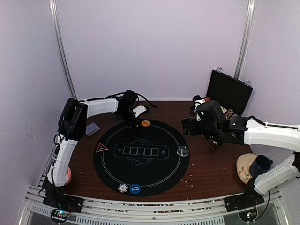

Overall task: Distribute texas hold em gaming equipment
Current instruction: Move the poker chips pile to the big blind area.

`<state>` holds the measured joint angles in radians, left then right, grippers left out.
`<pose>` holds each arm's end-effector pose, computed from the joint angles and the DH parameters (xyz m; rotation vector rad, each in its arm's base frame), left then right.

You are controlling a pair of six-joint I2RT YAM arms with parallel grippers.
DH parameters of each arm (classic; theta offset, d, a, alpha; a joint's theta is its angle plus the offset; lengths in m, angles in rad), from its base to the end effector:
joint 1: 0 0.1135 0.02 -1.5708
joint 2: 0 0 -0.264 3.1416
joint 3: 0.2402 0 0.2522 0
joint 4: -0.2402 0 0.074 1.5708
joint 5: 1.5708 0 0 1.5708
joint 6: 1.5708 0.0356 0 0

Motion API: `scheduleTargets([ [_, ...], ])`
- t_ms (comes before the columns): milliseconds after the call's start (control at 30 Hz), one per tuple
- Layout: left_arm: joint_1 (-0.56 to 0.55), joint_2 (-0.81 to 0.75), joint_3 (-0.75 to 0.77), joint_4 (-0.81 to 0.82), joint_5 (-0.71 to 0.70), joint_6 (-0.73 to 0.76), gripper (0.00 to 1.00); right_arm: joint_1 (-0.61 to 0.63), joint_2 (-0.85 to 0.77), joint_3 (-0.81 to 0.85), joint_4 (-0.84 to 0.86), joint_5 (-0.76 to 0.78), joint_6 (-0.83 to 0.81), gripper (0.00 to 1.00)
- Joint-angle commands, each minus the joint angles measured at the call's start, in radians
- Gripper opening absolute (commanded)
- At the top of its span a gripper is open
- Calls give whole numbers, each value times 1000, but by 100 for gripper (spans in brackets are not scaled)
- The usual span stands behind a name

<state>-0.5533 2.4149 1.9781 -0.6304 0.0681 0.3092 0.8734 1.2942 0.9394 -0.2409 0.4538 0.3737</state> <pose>0.4390 -0.2740 0.1437 1.1266 2.3929 -0.1723 0.1958 0.2093 0.2792 -0.2694 2.0925 0.2559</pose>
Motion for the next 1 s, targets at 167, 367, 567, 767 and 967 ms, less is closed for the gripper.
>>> scheduleTargets([
  [167,14,105,116,18,-103,34,41,13,-16,-10,15,16,13,100],
  [367,14,130,146,9,-123,38,42,18,-20,-11,17,17,13,100],
  [567,14,133,137,8,-121,40,52,22,-19,-11,16,24,11,100],
  [767,14,105,109,5,-84,36,64,23,-12,-9,12,48,15,100],
  [967,13,-7,80,1,-39,18,75,16,-2,-9,-10,143,50,100],
])
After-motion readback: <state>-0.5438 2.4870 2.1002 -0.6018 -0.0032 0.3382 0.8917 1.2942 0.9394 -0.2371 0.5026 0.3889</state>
